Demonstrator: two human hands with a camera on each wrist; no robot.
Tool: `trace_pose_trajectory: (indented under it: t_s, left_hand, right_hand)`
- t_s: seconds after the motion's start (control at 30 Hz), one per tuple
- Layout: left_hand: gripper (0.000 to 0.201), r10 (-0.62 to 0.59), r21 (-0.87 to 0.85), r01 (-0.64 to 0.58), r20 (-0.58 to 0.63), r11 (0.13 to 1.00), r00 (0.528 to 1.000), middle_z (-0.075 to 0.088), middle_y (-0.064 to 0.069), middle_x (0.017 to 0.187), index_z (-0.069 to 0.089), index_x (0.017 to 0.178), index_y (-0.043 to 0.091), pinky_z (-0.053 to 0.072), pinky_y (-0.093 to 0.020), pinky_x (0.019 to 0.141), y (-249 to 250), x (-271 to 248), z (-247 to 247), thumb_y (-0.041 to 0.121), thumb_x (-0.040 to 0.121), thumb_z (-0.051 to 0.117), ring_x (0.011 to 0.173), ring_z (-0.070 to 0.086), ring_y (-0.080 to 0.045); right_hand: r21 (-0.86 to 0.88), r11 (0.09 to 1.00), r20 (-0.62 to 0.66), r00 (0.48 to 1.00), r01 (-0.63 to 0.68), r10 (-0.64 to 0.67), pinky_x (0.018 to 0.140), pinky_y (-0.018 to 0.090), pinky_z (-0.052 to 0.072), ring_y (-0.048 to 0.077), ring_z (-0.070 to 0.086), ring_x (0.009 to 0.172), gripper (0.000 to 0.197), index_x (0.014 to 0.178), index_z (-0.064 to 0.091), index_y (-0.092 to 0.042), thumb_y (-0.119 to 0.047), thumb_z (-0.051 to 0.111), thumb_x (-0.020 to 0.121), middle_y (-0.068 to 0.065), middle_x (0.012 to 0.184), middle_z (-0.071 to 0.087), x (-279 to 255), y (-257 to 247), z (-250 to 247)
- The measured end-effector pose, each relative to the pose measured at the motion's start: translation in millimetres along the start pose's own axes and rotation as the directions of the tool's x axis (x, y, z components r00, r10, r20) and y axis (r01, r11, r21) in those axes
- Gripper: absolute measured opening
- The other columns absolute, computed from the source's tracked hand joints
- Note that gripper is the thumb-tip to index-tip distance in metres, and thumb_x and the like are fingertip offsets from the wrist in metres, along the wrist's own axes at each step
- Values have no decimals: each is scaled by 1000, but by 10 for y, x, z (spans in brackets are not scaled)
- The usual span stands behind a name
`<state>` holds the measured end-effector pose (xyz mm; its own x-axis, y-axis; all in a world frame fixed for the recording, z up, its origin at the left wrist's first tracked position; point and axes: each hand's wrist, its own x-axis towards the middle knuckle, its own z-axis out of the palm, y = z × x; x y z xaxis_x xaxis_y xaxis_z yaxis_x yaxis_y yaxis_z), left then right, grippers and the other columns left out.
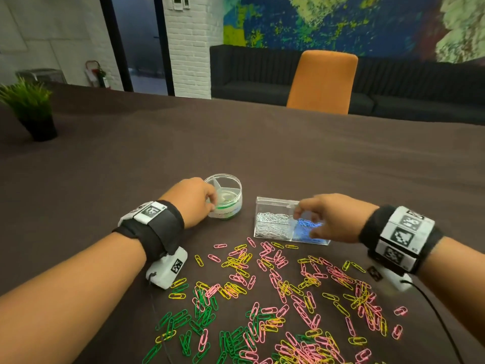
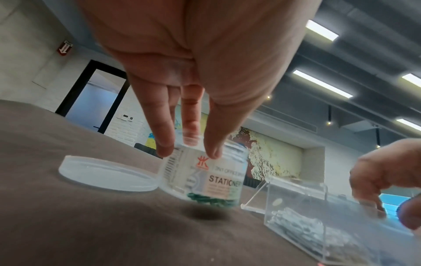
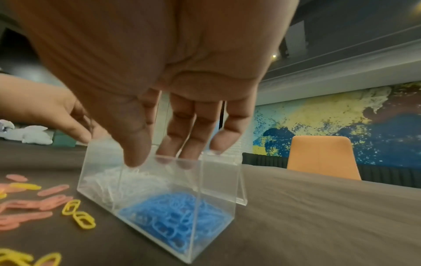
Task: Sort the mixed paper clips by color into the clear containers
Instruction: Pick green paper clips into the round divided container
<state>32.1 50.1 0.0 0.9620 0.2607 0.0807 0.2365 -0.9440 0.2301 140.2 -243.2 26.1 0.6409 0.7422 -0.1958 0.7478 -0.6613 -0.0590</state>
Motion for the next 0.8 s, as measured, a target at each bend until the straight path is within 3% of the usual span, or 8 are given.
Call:
trace_pose_trajectory:
  t_s: [0.07,0.13,0.23,0.3,0.57,0.7,0.8]
  left_hand:
    - [5,-25,-24,24,-53,999,998,59,6,97,70,85,32,38,-27,73,-7,-15,-18,28,87,69,94,60,-18]
    - [4,-53,-59,47,-105,997,993,57,8,92,70,82,31,43,-29,75,-10,-36,-61,28,86,70,91,59,-18]
    - [7,-63,-95,47,-178,994,982,58,9,90,70,78,33,48,-31,80,27,-77,-211,29,84,73,90,60,-18]
    - [8,-53,-108,30,-215,994,975,59,11,89,69,77,34,48,-31,80,90,-109,-339,31,83,74,90,60,-17]
    - [7,36,-109,-71,-293,991,956,62,13,89,70,78,34,51,-33,81,443,-272,-639,32,84,73,87,61,-13]
    - [11,35,-103,-70,-303,992,952,61,13,87,68,74,36,52,-37,81,483,-270,-667,32,83,73,86,61,-14]
    - [12,22,-136,-67,-305,988,952,63,13,87,68,74,35,53,-38,81,539,-254,-679,30,84,73,86,62,-13]
  right_hand:
    - [9,1000,-42,999,-8,8,77,29,53,6,59,81,35,114,52,-48,-30,64,87,-15,89,62,-14,39,66]
    - [-5,1000,-71,997,-6,6,74,30,54,12,61,79,29,112,52,-40,-21,56,90,-11,87,64,22,5,104]
    - [-47,999,-57,998,2,-5,63,24,44,17,56,78,24,94,57,-27,-7,50,85,-9,85,60,147,-86,39]
    - [-59,998,-59,998,-24,21,65,24,40,18,56,79,25,84,61,-23,-1,49,81,-8,83,60,263,-113,-58]
    - [118,993,-184,982,-22,44,68,26,47,15,57,76,31,80,62,-22,4,43,78,-10,79,61,307,-65,-217]
    - [156,988,-205,978,6,27,71,30,52,16,60,78,33,79,62,-22,5,43,76,-8,82,64,329,-221,-228]
    - [147,989,-190,982,33,-5,68,29,50,18,60,80,29,80,61,-23,2,48,78,-7,85,64,467,-474,-158]
